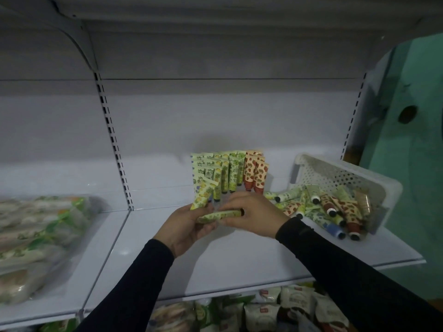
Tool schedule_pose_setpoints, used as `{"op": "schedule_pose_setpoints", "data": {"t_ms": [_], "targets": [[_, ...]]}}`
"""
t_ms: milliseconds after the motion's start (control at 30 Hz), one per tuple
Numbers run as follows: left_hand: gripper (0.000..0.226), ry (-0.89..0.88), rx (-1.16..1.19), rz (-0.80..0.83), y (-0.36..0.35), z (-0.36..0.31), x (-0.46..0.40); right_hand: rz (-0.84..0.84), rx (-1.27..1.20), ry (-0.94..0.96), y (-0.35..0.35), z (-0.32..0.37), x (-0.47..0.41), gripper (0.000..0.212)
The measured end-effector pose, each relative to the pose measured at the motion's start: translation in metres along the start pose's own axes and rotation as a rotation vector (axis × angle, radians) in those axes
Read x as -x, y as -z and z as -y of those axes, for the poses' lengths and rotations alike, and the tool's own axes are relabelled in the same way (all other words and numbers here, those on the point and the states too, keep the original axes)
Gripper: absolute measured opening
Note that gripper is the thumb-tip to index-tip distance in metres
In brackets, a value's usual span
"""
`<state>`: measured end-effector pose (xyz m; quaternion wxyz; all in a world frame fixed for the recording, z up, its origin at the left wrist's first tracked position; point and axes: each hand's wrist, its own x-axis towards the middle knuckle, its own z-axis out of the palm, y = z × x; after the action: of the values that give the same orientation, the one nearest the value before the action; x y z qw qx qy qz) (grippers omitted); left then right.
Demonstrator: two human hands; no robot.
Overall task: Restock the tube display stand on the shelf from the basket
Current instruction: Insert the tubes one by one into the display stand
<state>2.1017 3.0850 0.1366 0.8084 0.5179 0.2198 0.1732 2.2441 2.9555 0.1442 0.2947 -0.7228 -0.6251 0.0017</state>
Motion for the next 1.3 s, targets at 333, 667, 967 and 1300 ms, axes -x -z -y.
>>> {"op": "schedule_pose_setpoints", "data": {"t_ms": [333,667,967,1300], "targets": [[0.008,-0.109,-0.126,-0.077,0.006,-0.001,-0.002,-0.061,-0.387,-0.216,-0.003,-0.007,0.005,0.034],[0.007,-0.096,-0.043,-0.129,-0.017,0.043,-0.016,0.005,-0.611,-0.377,-0.054,-0.005,0.010,0.032],[0.012,-0.162,-0.160,-0.167,-0.003,0.044,-0.019,-0.029,-0.946,-0.618,-0.042,-0.011,0.000,0.018],[0.023,-0.035,-0.013,0.006,0.000,0.044,-0.011,-0.402,-1.394,-0.476,-0.017,-0.016,-0.011,0.016]]}}
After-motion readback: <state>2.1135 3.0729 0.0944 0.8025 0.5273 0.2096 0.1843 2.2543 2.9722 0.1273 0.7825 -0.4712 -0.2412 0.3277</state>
